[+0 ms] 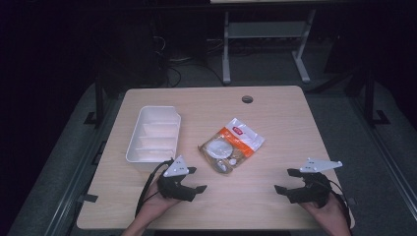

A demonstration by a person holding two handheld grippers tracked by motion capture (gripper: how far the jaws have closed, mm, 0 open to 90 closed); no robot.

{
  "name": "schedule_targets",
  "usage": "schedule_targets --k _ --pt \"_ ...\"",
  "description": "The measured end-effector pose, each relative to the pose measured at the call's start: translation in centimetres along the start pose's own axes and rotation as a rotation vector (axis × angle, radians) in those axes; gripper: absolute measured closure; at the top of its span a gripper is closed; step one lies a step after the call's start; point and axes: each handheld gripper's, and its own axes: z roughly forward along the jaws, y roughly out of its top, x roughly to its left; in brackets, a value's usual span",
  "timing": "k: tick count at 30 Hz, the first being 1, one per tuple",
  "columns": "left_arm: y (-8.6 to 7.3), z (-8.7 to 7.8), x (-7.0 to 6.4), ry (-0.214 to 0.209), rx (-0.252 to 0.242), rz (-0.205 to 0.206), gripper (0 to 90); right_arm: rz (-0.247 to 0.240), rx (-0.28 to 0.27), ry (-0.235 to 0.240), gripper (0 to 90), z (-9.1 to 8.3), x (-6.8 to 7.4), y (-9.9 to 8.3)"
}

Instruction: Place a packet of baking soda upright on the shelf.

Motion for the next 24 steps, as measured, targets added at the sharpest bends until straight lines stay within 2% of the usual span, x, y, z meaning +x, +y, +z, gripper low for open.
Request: schedule_targets --k 6,9,10,13,16,17,19,20,22,23,24 --pt "0.8 0.4 0.1 0.009 0.004 -0.011 30.4 0.009 -0.016 0.006 18.1 0.1 0.2 0.3" --pt "1.6 0.7 0.4 0.004 0.001 -0.023 35.2 0.024 -0.03 0.012 18.6 0.3 0.1 0.8" --pt "1.9 0.9 0.4 0.003 0.003 -0.03 39.3 0.041 -0.032 0.015 18.5 0.4 0.0 1.0" --pt "2.9 1.6 0.7 0.001 0.008 -0.034 43.3 0.052 -0.034 0.005 18.8 0.8 -0.4 2.1" --pt "4.0 2.5 1.1 0.001 0.015 -0.048 52.0 0.048 -0.023 -0.016 19.4 1.7 -0.8 3.6" --pt "4.3 2.8 1.3 0.001 0.016 -0.047 52.0 0.048 -0.023 -0.016 19.4 1.7 -0.8 3.6" --pt "5.0 3.7 1.6 -0.001 0.033 -0.05 60.5 0.055 -0.012 -0.026 20.2 2.5 -1.3 4.6" --pt "5.2 3.9 1.8 -0.005 0.038 -0.054 60.5 0.055 -0.012 -0.026 20.2 2.5 -1.3 4.6" --pt "5.8 4.7 2.1 -0.003 0.047 -0.052 66.6 0.062 -0.005 -0.027 20.1 2.9 -1.6 5.2" --pt "6.1 5.0 2.4 -0.001 0.062 -0.055 72.4 0.078 0.002 -0.024 20.3 3.5 -1.9 5.9" --pt "6.3 5.3 2.6 0.002 0.075 -0.056 74.5 0.083 0.007 -0.027 20.3 3.7 -2.1 6.2"
